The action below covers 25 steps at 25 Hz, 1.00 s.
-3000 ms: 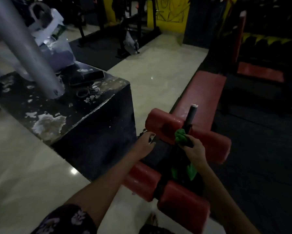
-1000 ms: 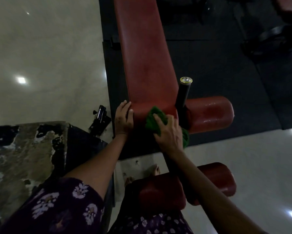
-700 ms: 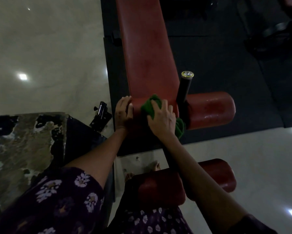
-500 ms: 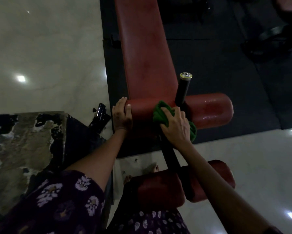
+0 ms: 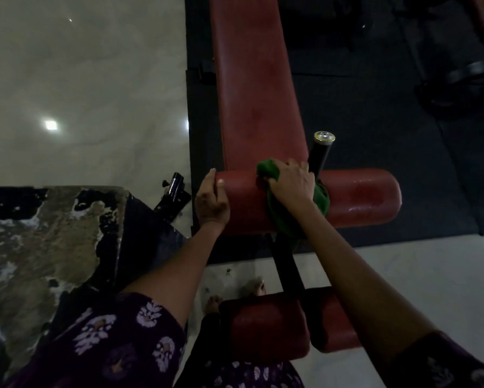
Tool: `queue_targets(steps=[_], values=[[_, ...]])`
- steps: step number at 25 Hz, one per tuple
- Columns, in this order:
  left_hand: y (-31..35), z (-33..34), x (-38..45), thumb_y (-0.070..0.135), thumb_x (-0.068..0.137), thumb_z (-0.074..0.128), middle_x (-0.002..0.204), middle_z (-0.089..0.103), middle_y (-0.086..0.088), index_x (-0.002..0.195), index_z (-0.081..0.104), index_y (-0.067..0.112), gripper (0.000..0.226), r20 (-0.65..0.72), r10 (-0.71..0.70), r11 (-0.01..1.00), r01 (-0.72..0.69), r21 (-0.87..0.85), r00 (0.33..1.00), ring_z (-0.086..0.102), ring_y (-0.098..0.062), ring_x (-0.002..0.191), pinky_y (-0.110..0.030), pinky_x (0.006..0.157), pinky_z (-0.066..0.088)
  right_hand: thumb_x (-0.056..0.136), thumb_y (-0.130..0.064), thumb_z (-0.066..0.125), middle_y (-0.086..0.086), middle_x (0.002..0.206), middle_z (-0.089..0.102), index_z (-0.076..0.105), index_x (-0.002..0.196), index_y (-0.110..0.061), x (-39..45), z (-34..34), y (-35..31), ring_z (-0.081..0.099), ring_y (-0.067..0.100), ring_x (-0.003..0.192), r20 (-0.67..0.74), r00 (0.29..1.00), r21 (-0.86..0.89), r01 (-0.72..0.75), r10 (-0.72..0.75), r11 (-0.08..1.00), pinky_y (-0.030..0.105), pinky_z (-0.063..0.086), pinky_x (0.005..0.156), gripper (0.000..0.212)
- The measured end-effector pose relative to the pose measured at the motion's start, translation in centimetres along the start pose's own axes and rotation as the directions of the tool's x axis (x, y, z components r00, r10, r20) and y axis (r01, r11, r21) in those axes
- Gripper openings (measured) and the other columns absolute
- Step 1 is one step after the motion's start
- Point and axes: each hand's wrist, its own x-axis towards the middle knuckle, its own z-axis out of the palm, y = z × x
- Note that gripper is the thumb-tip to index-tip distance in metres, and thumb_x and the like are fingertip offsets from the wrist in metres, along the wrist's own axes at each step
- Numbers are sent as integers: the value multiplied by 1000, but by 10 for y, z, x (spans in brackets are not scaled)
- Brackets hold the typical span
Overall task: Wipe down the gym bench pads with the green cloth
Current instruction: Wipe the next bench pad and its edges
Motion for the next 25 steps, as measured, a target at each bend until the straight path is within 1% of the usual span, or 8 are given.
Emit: queue_targets(steps=[2,5,10,13,17,20,22,25], values=[[-2,1,1,30,88,35,133,54,-17,130,52,0,54,-6,17,999,-17,-29,1000,49,-27,124,-16,100,29,94,-37,47,7,130,51,49,131,-27,18,1,-18,38,30,123,100,994,-10,46,-45,999,42,33,97,39],[-7,1,3,29,89,34,128,57,-18,126,56,-1,52,-41,-6,991,0,-133,999,52,-26,121,-19,100,34,94,-35,47,3,135,50,46,135,-31,25,-4,-47,42,27,124,231,928,71,283,-292,956,47,30,102,41],[-8,4,5,30,90,29,124,60,-19,121,60,-2,54,-78,-49,978,32,-207,996,55,-27,116,-21,95,39,86,-22,52,-3,149,37,39,141,-31,-38,16,-11,27,22,139,13,800,124,594,-600,795,46,18,111,57],[-11,4,4,32,90,29,124,60,-19,122,60,-1,55,-84,-31,978,13,-210,996,56,-27,116,-19,95,39,90,-24,46,-2,147,39,39,141,-30,-32,23,-19,31,24,136,-25,848,57,529,-529,846,47,19,110,52],[-11,6,4,32,91,30,134,52,-20,133,47,-4,58,-37,-80,961,68,-267,996,47,-21,126,-12,100,35,95,-29,41,4,128,55,51,127,-25,27,2,-73,48,27,118,250,934,180,216,-257,960,45,28,102,34],[-9,5,3,31,90,28,144,40,-19,140,35,-3,61,-34,-74,957,61,-285,997,36,-25,136,-9,106,27,94,-32,43,3,132,52,47,132,-27,17,11,-76,46,27,120,174,923,143,321,-343,936,44,28,102,39],[-8,3,3,29,90,29,145,38,-19,140,35,-2,59,-31,-55,954,43,-296,998,35,-27,136,-19,111,28,94,-36,44,0,138,48,40,139,-30,-1,19,-62,44,24,123,48,900,159,421,-433,893,41,29,101,45],[-2,2,2,27,93,31,143,40,-18,135,43,-1,52,-11,3,976,-5,-220,1000,36,-27,135,-22,111,27,95,-39,45,4,132,55,42,138,-32,22,7,-35,48,27,120,69,956,244,261,-286,934,39,32,101,44]])
